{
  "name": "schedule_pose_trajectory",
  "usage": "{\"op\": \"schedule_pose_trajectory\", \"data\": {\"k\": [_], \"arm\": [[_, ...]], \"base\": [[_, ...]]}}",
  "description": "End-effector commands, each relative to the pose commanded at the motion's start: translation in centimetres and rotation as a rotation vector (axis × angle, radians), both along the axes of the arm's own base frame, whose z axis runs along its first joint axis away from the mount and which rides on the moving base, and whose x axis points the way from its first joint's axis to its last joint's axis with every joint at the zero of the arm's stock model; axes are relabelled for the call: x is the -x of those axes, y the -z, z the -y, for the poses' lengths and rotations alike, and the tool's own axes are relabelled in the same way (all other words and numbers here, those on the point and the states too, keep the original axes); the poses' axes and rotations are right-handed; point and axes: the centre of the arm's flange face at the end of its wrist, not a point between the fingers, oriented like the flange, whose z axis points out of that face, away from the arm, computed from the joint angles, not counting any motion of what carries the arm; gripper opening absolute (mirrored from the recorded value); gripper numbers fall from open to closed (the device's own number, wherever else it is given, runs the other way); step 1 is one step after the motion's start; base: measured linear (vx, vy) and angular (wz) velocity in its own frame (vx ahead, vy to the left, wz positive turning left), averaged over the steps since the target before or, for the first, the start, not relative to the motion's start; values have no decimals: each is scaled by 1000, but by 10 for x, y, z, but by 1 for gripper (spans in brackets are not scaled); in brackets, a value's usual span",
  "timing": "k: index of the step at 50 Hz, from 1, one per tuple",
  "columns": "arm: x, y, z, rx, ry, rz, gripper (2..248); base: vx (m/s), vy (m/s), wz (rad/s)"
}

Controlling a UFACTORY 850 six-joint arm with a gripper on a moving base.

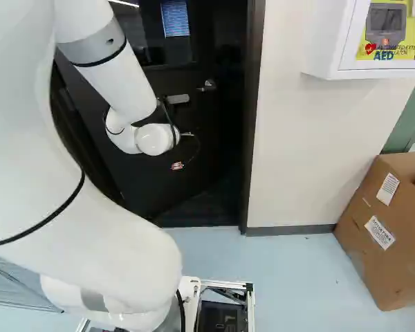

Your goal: Open the door and move inside

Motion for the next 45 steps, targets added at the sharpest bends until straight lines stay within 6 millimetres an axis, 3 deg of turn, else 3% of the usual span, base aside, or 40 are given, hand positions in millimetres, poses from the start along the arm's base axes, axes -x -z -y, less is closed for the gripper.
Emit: {"op": "schedule_pose_trajectory", "data": {"k": [45], "arm": [[0,0,0,0,0,0,247]], "base": [[21,9,-13]]}}
